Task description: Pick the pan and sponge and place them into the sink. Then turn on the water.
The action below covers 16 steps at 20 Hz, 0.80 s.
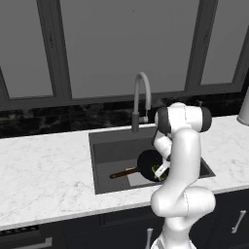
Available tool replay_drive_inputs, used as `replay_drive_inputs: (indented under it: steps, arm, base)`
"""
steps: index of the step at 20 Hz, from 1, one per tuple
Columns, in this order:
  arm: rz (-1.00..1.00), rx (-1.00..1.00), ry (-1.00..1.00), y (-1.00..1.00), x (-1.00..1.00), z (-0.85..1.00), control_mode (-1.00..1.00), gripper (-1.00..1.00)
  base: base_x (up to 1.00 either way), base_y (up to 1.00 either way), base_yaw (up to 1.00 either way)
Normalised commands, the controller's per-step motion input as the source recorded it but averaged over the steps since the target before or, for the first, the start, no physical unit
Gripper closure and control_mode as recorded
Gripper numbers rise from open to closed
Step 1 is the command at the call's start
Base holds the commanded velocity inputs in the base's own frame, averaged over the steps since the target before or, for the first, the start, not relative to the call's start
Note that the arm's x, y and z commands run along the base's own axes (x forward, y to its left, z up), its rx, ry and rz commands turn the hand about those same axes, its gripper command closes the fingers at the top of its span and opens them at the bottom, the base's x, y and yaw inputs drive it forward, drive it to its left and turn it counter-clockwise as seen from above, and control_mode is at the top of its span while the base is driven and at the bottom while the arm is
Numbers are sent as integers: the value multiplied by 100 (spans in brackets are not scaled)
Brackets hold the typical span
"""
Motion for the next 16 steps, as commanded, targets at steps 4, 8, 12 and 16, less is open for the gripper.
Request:
replay_drive_inputs:
  steps: [4,8,12,16]
  arm:
    - [0,0,0,0,17,-10,-100,-100]
    - [0,0,-2,0,9,0,-100,-100]
    - [-3,3,-9,0,0,23,-100,-100]
    - [-6,9,-16,0,0,67,-100,-100]
  base:
    - [0,0,0]
    - [0,0,0]
    - [0,0,0]
    - [0,0,0]
